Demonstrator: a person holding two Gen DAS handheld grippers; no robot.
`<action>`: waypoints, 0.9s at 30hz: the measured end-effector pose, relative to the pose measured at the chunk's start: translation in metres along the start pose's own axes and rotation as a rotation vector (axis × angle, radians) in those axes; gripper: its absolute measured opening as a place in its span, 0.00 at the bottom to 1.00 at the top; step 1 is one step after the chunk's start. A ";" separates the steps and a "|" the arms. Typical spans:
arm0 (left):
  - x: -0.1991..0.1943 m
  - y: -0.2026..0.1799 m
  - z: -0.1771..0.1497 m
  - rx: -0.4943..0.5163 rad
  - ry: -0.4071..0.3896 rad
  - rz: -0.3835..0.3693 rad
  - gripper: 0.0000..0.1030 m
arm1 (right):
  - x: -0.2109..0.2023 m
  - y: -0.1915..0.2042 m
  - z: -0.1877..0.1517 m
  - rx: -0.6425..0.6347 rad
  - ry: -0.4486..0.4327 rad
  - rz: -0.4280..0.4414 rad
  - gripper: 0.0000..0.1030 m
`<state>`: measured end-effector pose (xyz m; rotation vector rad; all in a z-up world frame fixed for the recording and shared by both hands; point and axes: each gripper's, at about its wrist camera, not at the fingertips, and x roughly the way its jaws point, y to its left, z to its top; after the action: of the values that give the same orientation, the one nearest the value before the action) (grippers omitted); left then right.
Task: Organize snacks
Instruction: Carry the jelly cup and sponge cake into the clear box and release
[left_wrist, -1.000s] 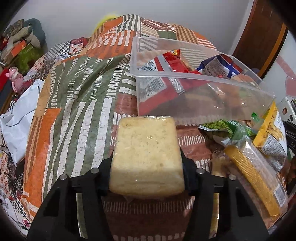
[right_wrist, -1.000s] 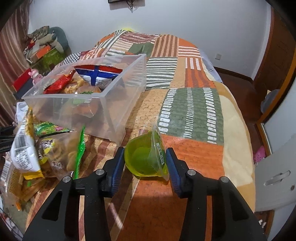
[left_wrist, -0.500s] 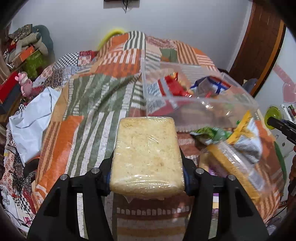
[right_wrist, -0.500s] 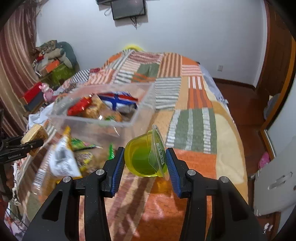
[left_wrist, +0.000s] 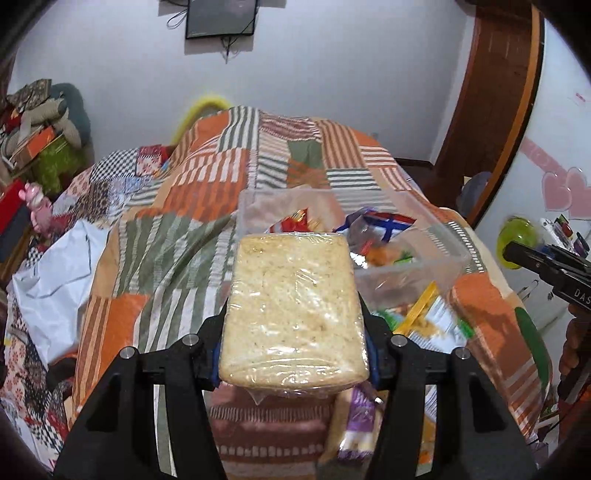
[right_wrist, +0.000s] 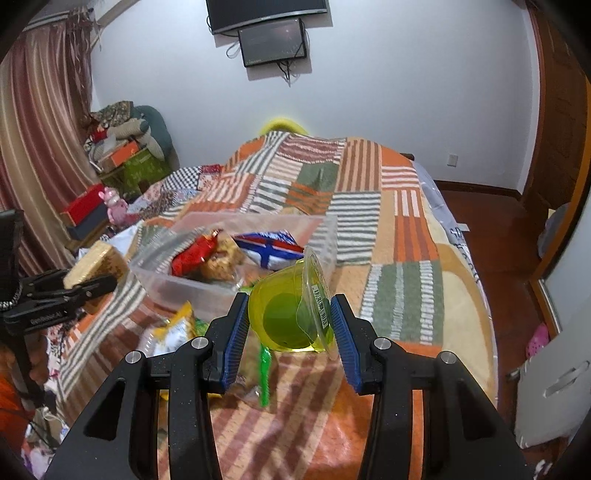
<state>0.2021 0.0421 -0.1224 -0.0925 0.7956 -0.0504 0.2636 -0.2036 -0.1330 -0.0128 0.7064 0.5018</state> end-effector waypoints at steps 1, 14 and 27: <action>0.002 -0.003 0.004 0.009 -0.003 -0.003 0.54 | 0.000 0.001 0.001 0.001 -0.004 0.006 0.40; 0.033 -0.022 0.034 0.046 0.002 -0.054 0.54 | 0.030 0.012 0.017 0.001 0.003 0.061 0.40; 0.081 -0.038 0.053 0.068 0.065 -0.103 0.54 | 0.070 0.007 0.023 0.024 0.078 0.088 0.40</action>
<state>0.2960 0.0010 -0.1393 -0.0682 0.8525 -0.1788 0.3200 -0.1626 -0.1578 0.0210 0.7918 0.5793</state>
